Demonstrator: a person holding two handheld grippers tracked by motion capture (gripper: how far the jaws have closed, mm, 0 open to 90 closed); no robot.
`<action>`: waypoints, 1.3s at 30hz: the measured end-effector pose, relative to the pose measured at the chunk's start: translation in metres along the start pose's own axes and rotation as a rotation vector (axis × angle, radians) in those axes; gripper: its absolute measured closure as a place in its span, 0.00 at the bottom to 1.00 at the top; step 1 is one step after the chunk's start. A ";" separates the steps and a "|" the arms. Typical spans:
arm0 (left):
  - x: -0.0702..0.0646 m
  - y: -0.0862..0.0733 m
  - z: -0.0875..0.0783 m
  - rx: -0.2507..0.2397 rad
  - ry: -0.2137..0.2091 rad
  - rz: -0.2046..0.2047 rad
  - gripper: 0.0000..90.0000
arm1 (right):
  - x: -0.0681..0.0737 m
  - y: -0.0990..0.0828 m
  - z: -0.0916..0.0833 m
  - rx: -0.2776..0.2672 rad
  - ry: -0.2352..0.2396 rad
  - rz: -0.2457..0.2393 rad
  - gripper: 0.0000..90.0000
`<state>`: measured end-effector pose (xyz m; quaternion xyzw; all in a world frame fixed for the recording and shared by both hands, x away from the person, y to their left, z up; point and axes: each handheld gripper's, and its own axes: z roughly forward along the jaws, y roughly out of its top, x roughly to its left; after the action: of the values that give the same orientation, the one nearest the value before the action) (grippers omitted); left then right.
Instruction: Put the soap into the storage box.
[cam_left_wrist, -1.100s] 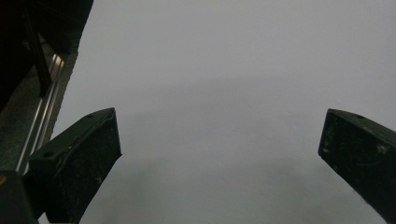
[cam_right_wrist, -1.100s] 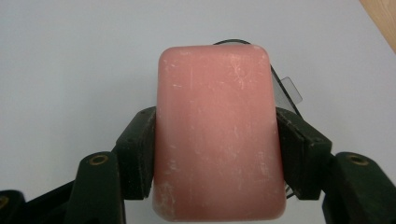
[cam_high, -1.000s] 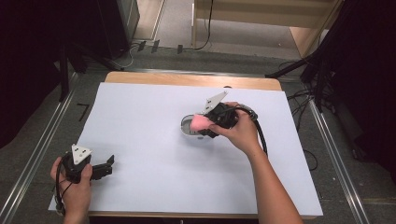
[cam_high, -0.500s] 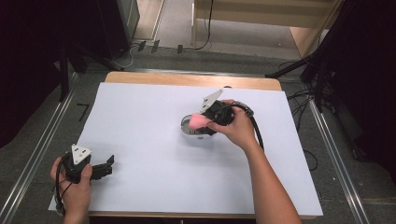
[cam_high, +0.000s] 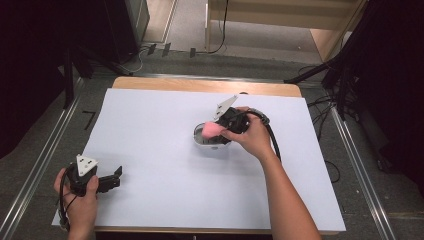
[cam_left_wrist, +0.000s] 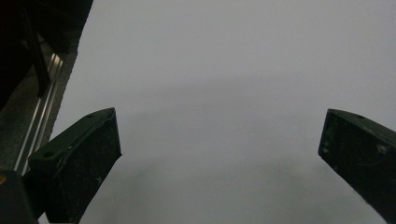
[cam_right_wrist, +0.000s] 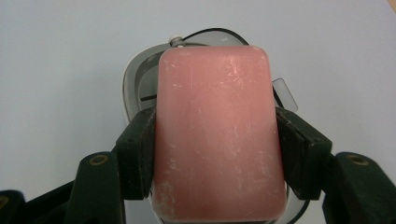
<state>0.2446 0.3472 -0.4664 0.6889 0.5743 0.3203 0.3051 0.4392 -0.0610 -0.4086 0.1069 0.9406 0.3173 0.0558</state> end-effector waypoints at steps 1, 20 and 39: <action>0.000 0.000 0.000 0.000 0.000 0.000 0.00 | 0.000 0.000 0.000 0.000 0.000 0.000 0.43; 0.000 0.000 0.000 -0.001 -0.003 -0.002 0.00 | -0.003 -0.006 -0.008 -0.075 -0.037 0.143 0.34; 0.000 0.000 0.000 -0.001 0.001 0.001 0.00 | 0.010 -0.043 -0.034 -0.165 -0.210 0.337 0.15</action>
<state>0.2447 0.3467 -0.4667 0.6888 0.5738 0.3214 0.3049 0.4167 -0.1124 -0.4081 0.2905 0.8692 0.3852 0.1084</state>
